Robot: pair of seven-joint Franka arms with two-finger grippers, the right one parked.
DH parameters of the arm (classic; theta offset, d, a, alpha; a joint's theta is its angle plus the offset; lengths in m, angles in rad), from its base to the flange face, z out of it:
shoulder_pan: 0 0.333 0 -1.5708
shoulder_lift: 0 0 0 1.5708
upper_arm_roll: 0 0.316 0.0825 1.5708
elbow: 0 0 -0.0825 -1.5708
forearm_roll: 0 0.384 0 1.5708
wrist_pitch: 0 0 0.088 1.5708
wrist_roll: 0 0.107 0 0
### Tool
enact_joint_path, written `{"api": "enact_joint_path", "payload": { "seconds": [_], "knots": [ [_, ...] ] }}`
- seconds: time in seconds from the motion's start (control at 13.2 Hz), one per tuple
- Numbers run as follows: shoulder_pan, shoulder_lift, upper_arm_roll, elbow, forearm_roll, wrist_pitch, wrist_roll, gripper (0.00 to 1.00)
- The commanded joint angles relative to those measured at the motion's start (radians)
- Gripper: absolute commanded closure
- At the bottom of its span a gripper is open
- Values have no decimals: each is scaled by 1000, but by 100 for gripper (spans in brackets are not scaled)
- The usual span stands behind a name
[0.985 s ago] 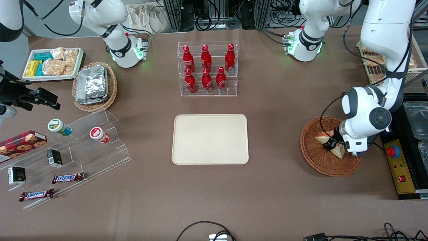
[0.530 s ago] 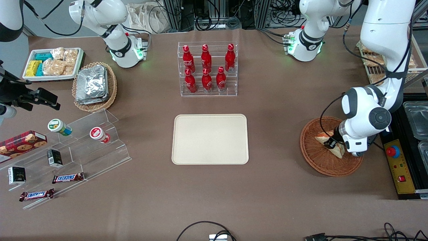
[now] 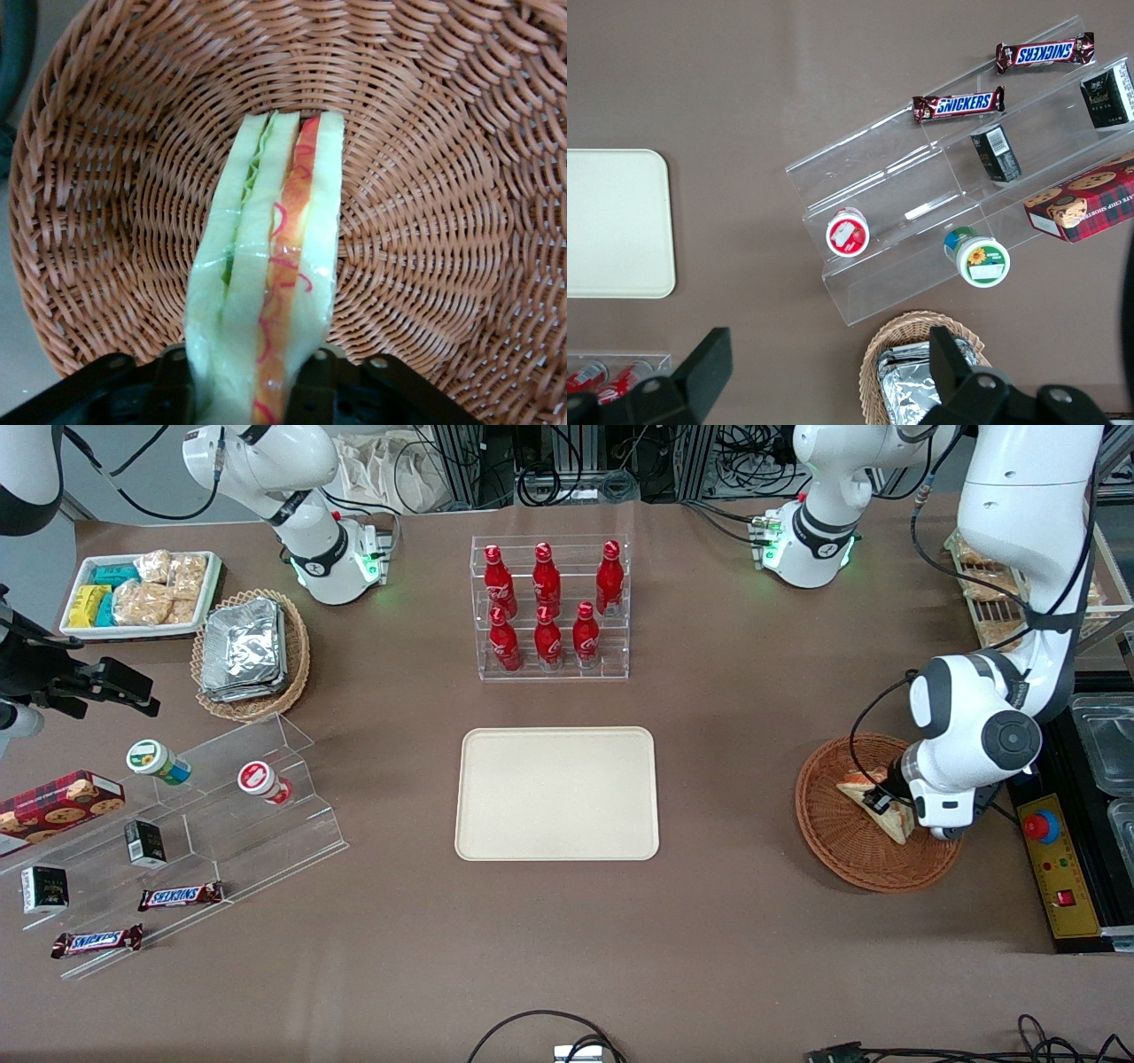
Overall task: Place sandwich from basket to tray
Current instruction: 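Lower the left gripper around the wrapped sandwich and close it, then lift the sandwich out of the basket and carry it over the cream tray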
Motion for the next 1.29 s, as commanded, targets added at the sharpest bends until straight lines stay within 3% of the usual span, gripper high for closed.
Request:
{"api": "enact_joint_path", "payload": {
  "seconds": [0.0, 0.45, 0.76, 1.21],
  "knots": [
    [-17, -46, 18, 6, 13, -44, 26, 99],
    [-17, -146, 0, 166, 4, -310, 155, 100],
    [-36, -155, -117, 259, -3, -438, 374, 100],
    [-123, -116, -263, 498, 10, -573, 376, 100]
  ]
}}
